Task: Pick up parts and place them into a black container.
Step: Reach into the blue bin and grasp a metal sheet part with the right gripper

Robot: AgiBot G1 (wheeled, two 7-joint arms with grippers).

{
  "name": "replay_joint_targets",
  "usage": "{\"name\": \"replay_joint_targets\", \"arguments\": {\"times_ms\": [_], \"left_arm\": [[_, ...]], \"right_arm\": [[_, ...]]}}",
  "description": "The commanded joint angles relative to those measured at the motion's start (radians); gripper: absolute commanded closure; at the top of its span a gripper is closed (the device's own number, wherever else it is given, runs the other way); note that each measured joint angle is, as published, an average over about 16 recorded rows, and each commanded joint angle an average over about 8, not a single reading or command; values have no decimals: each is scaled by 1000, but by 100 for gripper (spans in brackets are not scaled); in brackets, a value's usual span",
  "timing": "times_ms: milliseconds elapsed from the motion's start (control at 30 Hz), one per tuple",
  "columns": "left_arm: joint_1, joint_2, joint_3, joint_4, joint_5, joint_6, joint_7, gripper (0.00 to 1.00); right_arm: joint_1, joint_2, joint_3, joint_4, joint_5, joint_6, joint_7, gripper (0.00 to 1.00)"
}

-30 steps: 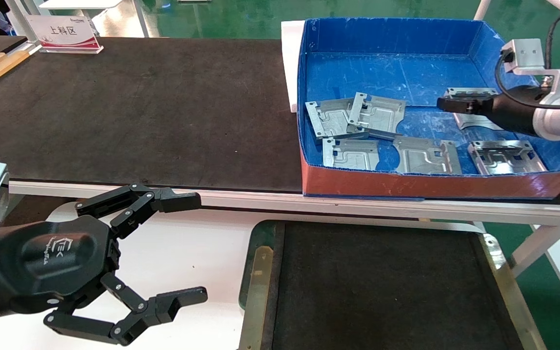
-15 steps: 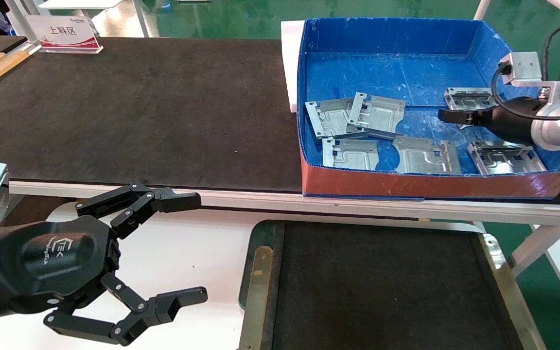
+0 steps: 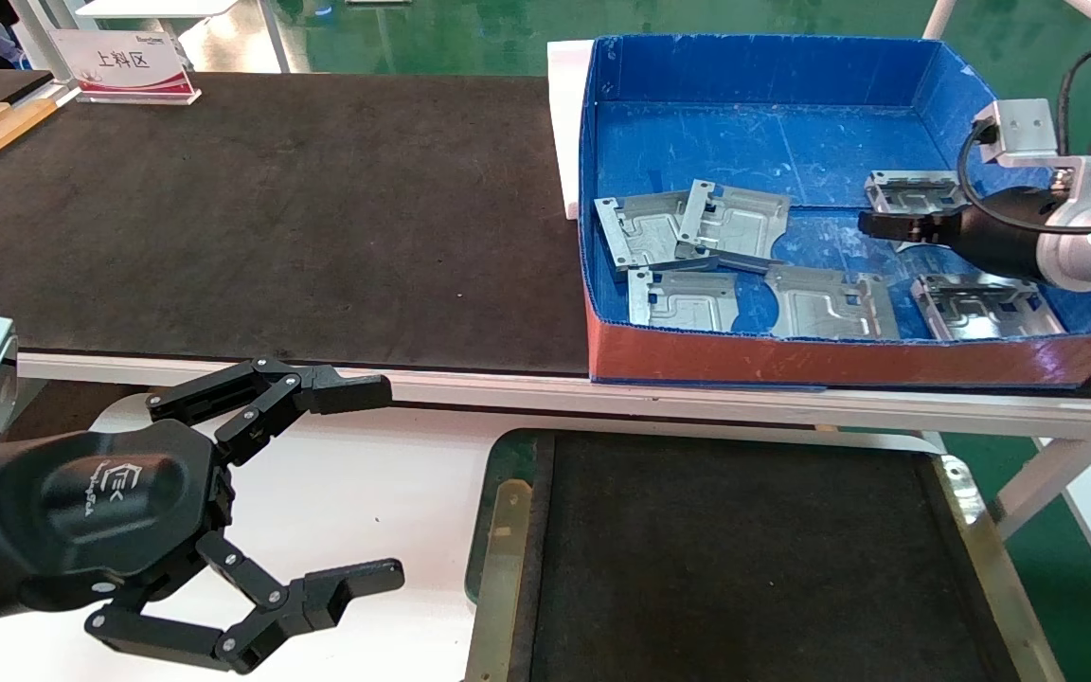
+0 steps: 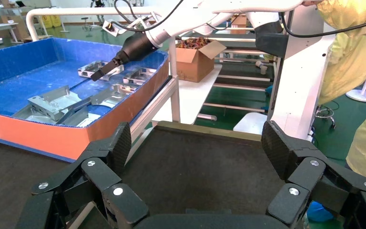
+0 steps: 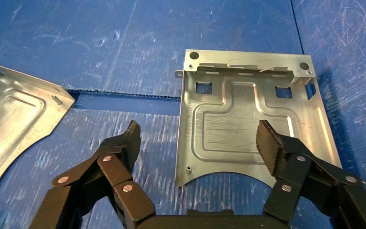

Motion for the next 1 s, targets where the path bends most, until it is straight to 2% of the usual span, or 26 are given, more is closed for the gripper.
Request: {"name": "replay_joint_targets", "arguments": {"times_ms": [33,1000], "left_arm": [[0,0,0,0,0,0,0,0],[0,0,0,0,0,0,0,0]], "right_arm": [[-1,0,-2,2,-3,0,5,100],[4,9,-20,22,-29,-20,16,100]]}}
